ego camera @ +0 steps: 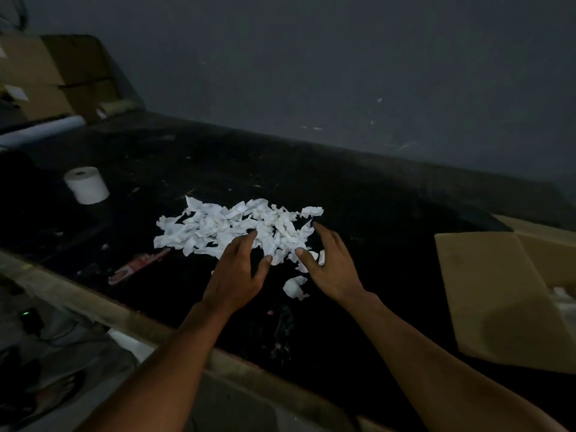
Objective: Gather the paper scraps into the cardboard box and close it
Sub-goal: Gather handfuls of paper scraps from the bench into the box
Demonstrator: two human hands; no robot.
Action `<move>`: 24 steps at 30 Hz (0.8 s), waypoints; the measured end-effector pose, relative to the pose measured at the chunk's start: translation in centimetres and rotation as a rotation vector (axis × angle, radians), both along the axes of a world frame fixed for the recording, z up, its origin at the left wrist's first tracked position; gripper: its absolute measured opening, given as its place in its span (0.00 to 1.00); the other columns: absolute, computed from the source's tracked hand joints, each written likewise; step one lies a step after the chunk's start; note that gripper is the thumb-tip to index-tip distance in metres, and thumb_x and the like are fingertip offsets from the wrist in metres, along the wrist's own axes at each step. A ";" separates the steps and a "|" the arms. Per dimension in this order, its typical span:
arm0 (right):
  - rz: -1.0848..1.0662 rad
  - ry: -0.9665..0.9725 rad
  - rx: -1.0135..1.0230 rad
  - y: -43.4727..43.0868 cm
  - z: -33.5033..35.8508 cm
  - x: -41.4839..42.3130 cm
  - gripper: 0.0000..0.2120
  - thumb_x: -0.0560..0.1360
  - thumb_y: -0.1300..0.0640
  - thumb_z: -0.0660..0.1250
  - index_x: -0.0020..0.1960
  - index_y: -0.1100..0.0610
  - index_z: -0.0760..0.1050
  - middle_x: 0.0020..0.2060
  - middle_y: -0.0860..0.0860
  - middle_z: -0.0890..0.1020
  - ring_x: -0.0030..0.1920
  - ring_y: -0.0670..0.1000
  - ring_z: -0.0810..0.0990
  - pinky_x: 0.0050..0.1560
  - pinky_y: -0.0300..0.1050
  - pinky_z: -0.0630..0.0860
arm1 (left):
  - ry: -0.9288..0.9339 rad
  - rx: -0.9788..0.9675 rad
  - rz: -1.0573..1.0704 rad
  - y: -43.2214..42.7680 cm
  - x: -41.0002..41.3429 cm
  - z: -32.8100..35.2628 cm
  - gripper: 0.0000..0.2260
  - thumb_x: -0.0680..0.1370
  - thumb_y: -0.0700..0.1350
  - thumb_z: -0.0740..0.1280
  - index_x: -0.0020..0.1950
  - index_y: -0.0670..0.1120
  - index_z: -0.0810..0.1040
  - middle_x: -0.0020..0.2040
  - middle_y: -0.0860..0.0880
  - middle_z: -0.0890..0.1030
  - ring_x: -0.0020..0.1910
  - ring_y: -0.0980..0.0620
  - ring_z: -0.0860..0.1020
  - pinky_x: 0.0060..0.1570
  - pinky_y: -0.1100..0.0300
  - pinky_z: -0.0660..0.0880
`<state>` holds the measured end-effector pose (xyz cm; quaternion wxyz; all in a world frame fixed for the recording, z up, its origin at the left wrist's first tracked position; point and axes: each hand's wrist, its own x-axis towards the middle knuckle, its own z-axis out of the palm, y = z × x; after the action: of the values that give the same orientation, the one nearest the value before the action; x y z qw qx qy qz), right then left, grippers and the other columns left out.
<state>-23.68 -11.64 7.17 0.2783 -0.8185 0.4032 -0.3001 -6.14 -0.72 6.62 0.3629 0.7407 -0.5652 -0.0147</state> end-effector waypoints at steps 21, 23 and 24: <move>-0.192 0.346 0.148 -10.8 -9.5 6.2 0.46 0.60 0.18 0.56 0.73 0.28 0.43 0.78 0.44 0.41 0.76 0.57 0.42 0.73 0.68 0.49 | -0.194 0.181 -0.319 -17.1 11.9 -8.4 0.32 0.75 0.57 0.67 0.76 0.55 0.59 0.77 0.48 0.56 0.76 0.45 0.53 0.71 0.43 0.58; -0.164 0.421 0.185 -11.5 -9.6 7.2 0.47 0.58 0.17 0.57 0.70 0.25 0.38 0.77 0.43 0.36 0.76 0.59 0.38 0.71 0.71 0.45 | -0.277 0.261 -0.422 -18.8 13.1 -9.0 0.39 0.72 0.61 0.68 0.77 0.59 0.51 0.79 0.50 0.49 0.77 0.45 0.46 0.72 0.39 0.51; -0.150 0.456 0.202 -12.1 -9.6 7.8 0.48 0.57 0.17 0.58 0.70 0.24 0.37 0.76 0.43 0.34 0.76 0.60 0.36 0.70 0.73 0.43 | -0.319 0.315 -0.470 -19.7 13.7 -9.4 0.42 0.70 0.64 0.68 0.77 0.61 0.47 0.79 0.51 0.44 0.77 0.46 0.42 0.73 0.38 0.47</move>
<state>-15.88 -23.69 -2.43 0.2375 -0.8007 0.5432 -0.0861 7.53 -20.39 -2.82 0.1372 0.6301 -0.7612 -0.0692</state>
